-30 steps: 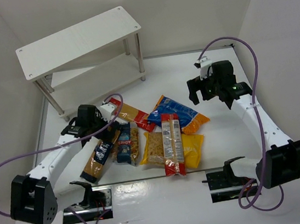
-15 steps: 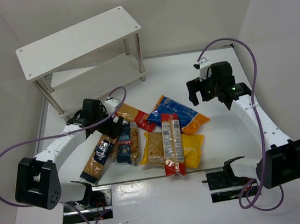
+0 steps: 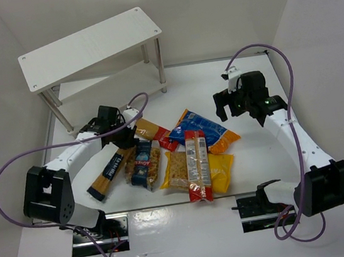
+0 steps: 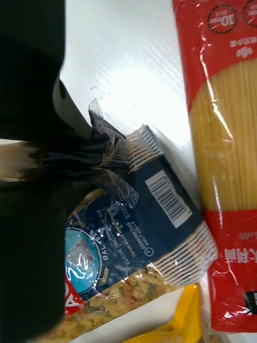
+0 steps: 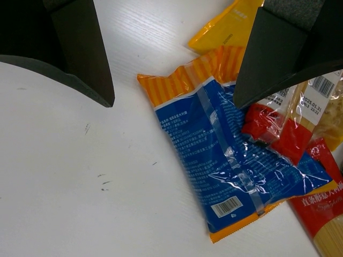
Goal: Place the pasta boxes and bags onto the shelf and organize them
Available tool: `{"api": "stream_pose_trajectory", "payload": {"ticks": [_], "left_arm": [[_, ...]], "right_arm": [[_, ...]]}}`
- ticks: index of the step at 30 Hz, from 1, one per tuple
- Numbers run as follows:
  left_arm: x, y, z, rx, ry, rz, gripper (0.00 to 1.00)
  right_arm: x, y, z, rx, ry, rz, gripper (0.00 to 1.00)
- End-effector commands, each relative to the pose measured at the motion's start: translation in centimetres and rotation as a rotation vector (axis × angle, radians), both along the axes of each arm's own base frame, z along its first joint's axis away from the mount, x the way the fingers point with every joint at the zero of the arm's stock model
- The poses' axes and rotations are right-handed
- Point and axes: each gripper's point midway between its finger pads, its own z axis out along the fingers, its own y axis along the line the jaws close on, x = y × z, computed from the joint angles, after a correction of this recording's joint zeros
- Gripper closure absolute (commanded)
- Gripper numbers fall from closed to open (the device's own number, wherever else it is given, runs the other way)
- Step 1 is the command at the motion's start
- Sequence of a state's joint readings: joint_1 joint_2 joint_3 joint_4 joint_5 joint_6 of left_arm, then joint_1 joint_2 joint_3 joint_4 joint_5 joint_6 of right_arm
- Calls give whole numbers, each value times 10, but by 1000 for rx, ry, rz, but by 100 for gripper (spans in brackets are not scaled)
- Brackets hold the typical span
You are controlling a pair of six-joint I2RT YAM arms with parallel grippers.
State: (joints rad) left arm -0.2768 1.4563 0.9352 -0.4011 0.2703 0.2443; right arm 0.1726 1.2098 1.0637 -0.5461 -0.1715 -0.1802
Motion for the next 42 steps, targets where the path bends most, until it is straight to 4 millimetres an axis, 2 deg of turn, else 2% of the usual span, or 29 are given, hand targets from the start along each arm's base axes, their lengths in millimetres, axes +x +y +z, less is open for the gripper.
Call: {"api": "stream_pose_trajectory", "payload": {"ticks": [1, 4, 5, 7, 8, 9, 11, 12, 14, 18, 21, 25, 26, 27, 30, 31, 32, 33, 37, 39, 40, 42], "left_arm": [[9, -10, 20, -33, -35, -36, 100], [10, -8, 52, -41, -82, -19, 100], [16, -11, 75, -60, -123, -9, 100], [14, -13, 106, -97, -176, -4, 100], [12, -15, 120, -123, -191, 5, 100], [7, -18, 146, -167, -250, -5, 100], [4, -15, 168, -202, -307, 20, 100], [-1, -16, 188, -245, -361, 28, 100], [-11, -14, 207, -269, -420, 29, 100], [-18, -2, 206, -258, -471, 64, 100], [-25, 5, 193, -230, -470, 81, 100], [-34, 7, 196, -248, -496, 72, 100], [-36, 5, 203, -264, -518, 60, 100], [-37, 5, 209, -283, -522, 60, 100], [-38, 4, 242, -353, -584, 33, 100], [-39, 4, 251, -375, -592, 31, 100], [-40, 0, 265, -416, -609, 6, 100], [-41, 1, 273, -436, -621, -1, 100], [-40, 10, 309, -525, -650, 14, 100], [-44, 9, 327, -565, -668, -12, 100], [-42, 16, 331, -575, -679, 4, 100], [-52, 13, 343, -639, -653, -22, 100]], "right_arm": [[4, 1, 12, -3, -69, 1, 0], [1, 4, 14, -3, -71, 10, 0], [0, 3, 18, 0, -83, 10, 0], [-4, 4, 20, -6, -87, 11, 0], [-5, 5, 25, -9, -103, 11, 0], [-7, 5, 30, -6, -118, 11, 0], [-10, 9, 34, -7, -131, 23, 0], [-12, 9, 33, -7, -133, 23, 0], [-14, 11, 36, -2, -141, 22, 0], [-17, 12, 37, -7, -143, 24, 0], [-21, 11, 41, -7, -141, 24, 0], [-37, 43, 44, 2, -152, 173, 0], [-42, 52, 48, 10, -172, 205, 0], [-53, 76, 49, 30, -186, 290, 0], [-65, 101, 48, 95, -207, 433, 0], [-70, 105, 41, 114, -201, 462, 0], [-69, 112, 51, 148, -261, 493, 0], [-77, 120, 54, 186, -275, 548, 0], [-69, 149, 62, 218, -287, 620, 0], [-63, 160, 79, 234, -361, 637, 0], [-65, 168, 88, 242, -393, 652, 0], [-61, 175, 104, 259, -456, 664, 0]]}}
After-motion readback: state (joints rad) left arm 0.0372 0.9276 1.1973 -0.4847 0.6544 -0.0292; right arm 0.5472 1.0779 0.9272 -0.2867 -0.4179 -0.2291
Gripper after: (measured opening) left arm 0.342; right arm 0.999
